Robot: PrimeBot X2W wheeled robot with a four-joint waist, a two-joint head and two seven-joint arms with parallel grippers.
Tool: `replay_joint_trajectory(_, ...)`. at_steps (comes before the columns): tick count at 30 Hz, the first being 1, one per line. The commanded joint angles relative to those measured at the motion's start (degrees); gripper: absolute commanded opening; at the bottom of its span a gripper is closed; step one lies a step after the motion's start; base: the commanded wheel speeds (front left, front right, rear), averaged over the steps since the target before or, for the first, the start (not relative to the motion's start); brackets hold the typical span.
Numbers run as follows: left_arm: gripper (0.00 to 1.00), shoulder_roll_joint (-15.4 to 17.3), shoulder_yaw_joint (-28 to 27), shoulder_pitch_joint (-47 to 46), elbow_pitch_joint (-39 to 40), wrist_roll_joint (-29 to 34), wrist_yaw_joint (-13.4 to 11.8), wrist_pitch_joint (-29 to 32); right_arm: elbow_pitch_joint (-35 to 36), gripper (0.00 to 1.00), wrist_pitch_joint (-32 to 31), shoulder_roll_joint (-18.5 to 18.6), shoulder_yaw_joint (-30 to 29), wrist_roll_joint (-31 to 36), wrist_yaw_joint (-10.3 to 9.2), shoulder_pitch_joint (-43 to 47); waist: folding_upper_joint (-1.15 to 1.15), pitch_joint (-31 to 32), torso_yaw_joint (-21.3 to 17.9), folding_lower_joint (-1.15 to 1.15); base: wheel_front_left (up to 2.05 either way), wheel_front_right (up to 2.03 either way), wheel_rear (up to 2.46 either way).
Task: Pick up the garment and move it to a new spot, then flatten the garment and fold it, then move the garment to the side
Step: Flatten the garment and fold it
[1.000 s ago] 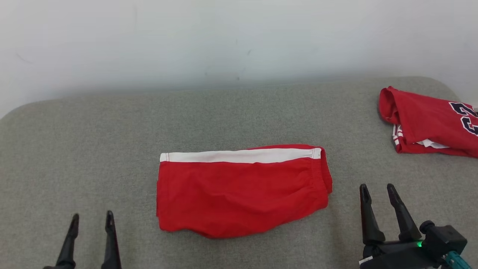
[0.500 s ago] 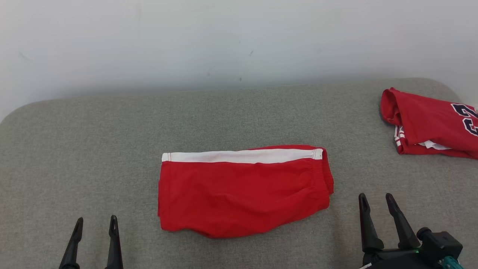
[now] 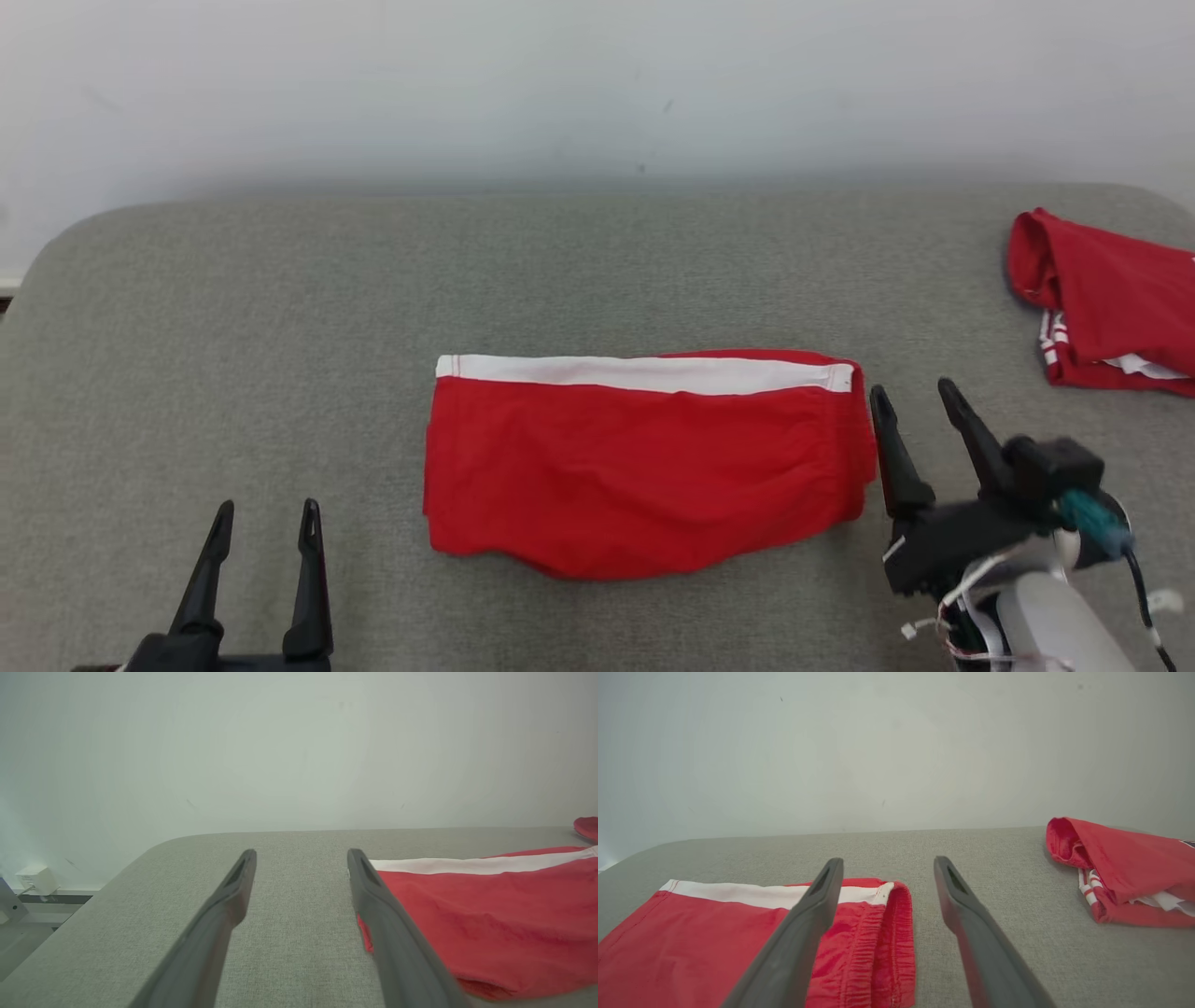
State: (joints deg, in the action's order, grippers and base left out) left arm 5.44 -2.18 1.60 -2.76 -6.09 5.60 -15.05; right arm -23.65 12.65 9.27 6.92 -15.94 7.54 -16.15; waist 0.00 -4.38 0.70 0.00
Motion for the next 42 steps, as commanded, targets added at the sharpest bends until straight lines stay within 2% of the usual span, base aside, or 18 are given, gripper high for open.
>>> replay_joint_trajectory(1,1.00,-0.44,0.17,-1.31,-0.18,0.54,0.40,-0.15,-3.26,1.00,-1.08,0.65,0.33,0.89,-0.16,-2.97,0.00,-1.54,2.06,0.00,0.00,0.00,0.00)
replay_joint_trajectory(12,1.00,-1.29,1.66,-4.59,-1.62,0.58,1.46,-0.15,-21.04,1.00,-4.12,0.91,-1.03,2.57,-0.16,-11.96,0.00,-4.37,6.42,0.00,0.00,0.00,0.00)
replay_joint_trajectory(19,1.00,-1.66,1.55,-5.24,-1.82,0.77,1.60,-0.15,-30.68,1.00,-6.54,-0.23,-0.77,1.02,-0.16,-14.27,0.00,-5.14,7.04,0.00,0.00,0.00,0.00)
replay_joint_trajectory(22,1.00,-1.74,1.82,-5.58,-2.13,0.98,1.71,-0.15,-32.56,1.00,-6.07,-1.37,0.74,-0.43,-0.15,-15.03,0.00,-5.15,7.23,0.00,0.00,0.00,0.00)
replay_joint_trajectory(23,1.00,-1.74,1.86,-5.59,-2.24,1.02,1.75,-0.15,-32.99,0.48,-6.06,-1.61,1.44,-0.98,-0.13,-15.33,0.00,-5.08,7.25,0.00,0.00,0.00,0.00)
replay_joint_trajectory(25,1.00,-1.83,1.89,-5.63,-2.32,1.19,1.79,-0.15,-33.58,0.00,-5.74,-1.84,2.48,-2.20,-0.02,-15.84,0.00,-4.80,7.22,0.00,0.00,0.00,0.00)
replay_joint_trajectory(33,1.00,-2.02,1.12,-3.80,-2.52,1.48,1.87,-0.15,-34.90,0.00,-4.41,2.86,5.89,-5.70,-0.09,-18.00,0.00,-2.74,5.28,0.00,0.00,0.00,0.00)
replay_joint_trajectory(42,1.00,-2.09,0.70,-2.96,-2.43,1.35,1.80,-0.15,-33.44,0.00,-7.28,13.61,9.37,-9.80,-0.09,-18.59,0.00,-1.42,2.89,0.00,0.00,0.00,0.00)
